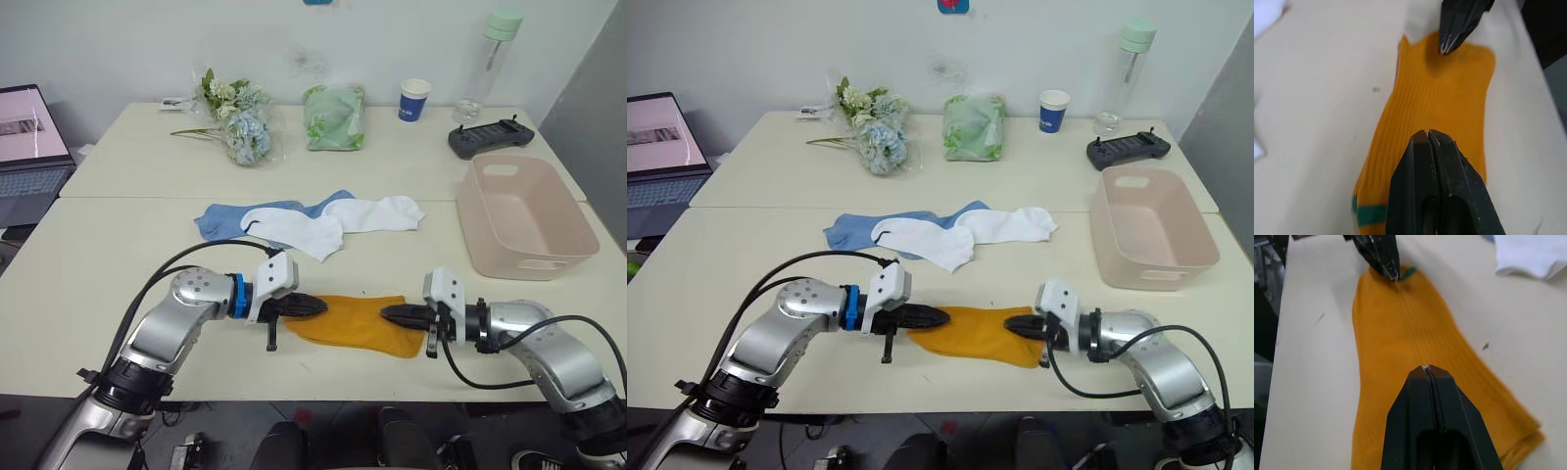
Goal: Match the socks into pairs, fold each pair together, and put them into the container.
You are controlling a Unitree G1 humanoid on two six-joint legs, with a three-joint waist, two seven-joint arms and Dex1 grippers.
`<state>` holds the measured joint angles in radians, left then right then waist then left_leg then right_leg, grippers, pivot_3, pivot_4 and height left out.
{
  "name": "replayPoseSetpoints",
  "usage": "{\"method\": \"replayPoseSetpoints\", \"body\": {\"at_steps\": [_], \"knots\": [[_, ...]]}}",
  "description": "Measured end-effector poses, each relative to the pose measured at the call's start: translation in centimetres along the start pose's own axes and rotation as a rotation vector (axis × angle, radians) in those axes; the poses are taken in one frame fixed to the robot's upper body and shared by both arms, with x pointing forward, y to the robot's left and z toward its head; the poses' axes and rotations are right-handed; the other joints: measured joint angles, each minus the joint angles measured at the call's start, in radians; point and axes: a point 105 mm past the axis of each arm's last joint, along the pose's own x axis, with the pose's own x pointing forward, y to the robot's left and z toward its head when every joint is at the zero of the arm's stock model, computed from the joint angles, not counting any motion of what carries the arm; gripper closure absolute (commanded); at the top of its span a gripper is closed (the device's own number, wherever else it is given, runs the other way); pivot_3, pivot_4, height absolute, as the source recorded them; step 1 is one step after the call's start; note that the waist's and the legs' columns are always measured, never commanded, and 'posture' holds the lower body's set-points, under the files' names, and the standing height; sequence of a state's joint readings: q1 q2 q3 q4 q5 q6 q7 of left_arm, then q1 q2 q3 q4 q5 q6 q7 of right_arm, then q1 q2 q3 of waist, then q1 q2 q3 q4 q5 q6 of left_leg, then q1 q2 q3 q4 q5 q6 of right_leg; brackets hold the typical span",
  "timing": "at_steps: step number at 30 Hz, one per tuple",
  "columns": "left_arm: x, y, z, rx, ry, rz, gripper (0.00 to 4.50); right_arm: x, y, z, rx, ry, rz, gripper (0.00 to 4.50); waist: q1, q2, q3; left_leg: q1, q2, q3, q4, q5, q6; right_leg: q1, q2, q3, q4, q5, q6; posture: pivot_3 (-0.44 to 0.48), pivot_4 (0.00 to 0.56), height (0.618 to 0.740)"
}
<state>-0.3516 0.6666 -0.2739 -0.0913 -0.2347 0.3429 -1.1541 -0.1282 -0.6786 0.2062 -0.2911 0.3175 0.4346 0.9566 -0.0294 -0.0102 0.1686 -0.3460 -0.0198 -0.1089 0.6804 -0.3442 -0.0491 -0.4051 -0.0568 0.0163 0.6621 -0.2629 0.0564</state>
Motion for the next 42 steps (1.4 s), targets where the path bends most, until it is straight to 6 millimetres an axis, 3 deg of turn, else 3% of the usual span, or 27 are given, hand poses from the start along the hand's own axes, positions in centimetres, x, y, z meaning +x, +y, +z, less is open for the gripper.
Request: {"method": "replayPoseSetpoints", "body": {"at_steps": [2,10,14,16,19,24,29,30,33,35,42], "knots": [[0.1,0.2,-0.8,0.002,0.038,0.026,4.50,-0.2,-0.1,-0.9,-0.006,0.037,-0.008,4.48,0.000,0.000,0.000,0.000,0.000,0.000,0.000,0.000,0.000,0.000,0.000,0.000,0.000,0.000,0.000,0.000,0.150,0.740],[-0.3,0.1,-1.2,0.007,0.024,0.045,4.50,-2.5,-0.1,-1.8,-0.017,0.077,-0.009,4.48,-0.002,0.000,0.000,0.001,0.001,0.000,0.000,0.000,0.000,0.001,0.000,0.000,0.001,0.000,0.000,0.000,0.150,0.740],[-0.8,-0.1,0.5,-0.020,-0.065,0.049,4.50,-3.5,-0.9,1.2,0.123,-0.058,-0.052,4.48,-0.001,0.000,0.000,0.001,0.001,-0.002,0.000,0.000,0.000,0.000,0.000,0.000,0.002,0.000,0.000,0.000,0.150,0.740],[-1.3,0.0,1.5,-0.001,-0.104,0.063,4.50,-4.3,-1.3,2.5,0.150,-0.094,-0.074,4.13,0.001,0.000,0.000,0.001,0.001,-0.003,0.000,0.000,0.000,0.000,0.000,-0.001,0.001,0.000,0.000,0.000,0.150,0.740],[-2.1,0.4,1.9,-0.008,-0.128,0.092,3.93,-5.4,-1.6,2.3,0.228,-0.094,-0.105,3.35,0.002,0.000,0.000,0.000,0.001,-0.001,0.000,0.000,0.000,0.000,0.000,-0.001,0.000,0.000,0.000,0.000,0.150,0.740],[-3.3,-0.6,1.9,-0.039,-0.147,0.074,2.45,-6.2,-2.0,-0.3,0.300,0.026,-0.188,1.64,0.001,0.000,0.000,0.000,0.001,0.000,0.000,0.000,0.000,0.000,0.000,0.000,0.000,0.000,0.000,0.000,0.150,0.740],[-3.5,-1.4,3.1,0.001,-0.169,0.057,0.92,-5.0,-1.8,-1.0,0.370,0.058,-0.177,0.00,0.000,0.000,0.000,0.001,0.001,0.000,0.000,0.000,0.001,0.000,0.001,-0.001,0.001,0.000,0.000,0.000,0.150,0.740],[-3.5,-1.4,3.1,0.002,-0.169,0.064,0.68,-4.8,-1.6,-1.1,0.377,0.067,-0.167,0.00,0.000,0.000,0.000,0.001,0.001,0.000,0.000,0.000,0.001,0.000,0.001,-0.001,0.001,0.000,0.000,0.000,0.150,0.740],[-3.5,-1.2,3.1,0.004,-0.169,0.083,0.68,-4.2,-1.3,-1.2,0.369,0.084,-0.144,0.00,-0.001,0.000,0.000,0.001,0.001,0.000,0.000,0.000,0.001,0.000,0.001,0.000,0.001,0.000,0.000,0.000,0.150,0.740],[-3.5,-1.0,3.1,0.007,-0.168,0.099,0.64,-3.8,-1.2,-1.0,0.389,0.081,-0.138,0.41,-0.001,0.000,0.000,0.001,0.001,0.000,0.000,0.000,0.000,0.000,0.001,0.000,0.001,0.000,0.000,0.000,0.150,0.740],[-3.5,-1.1,2.9,0.009,-0.173,0.107,0.64,-3.3,-0.2,-1.3,0.496,0.106,-0.089,2.75,0.001,0.000,0.000,0.000,0.001,0.000,0.000,0.000,0.001,0.000,0.001,0.000,0.001,0.000,0.000,0.000,0.150,0.740]]}}
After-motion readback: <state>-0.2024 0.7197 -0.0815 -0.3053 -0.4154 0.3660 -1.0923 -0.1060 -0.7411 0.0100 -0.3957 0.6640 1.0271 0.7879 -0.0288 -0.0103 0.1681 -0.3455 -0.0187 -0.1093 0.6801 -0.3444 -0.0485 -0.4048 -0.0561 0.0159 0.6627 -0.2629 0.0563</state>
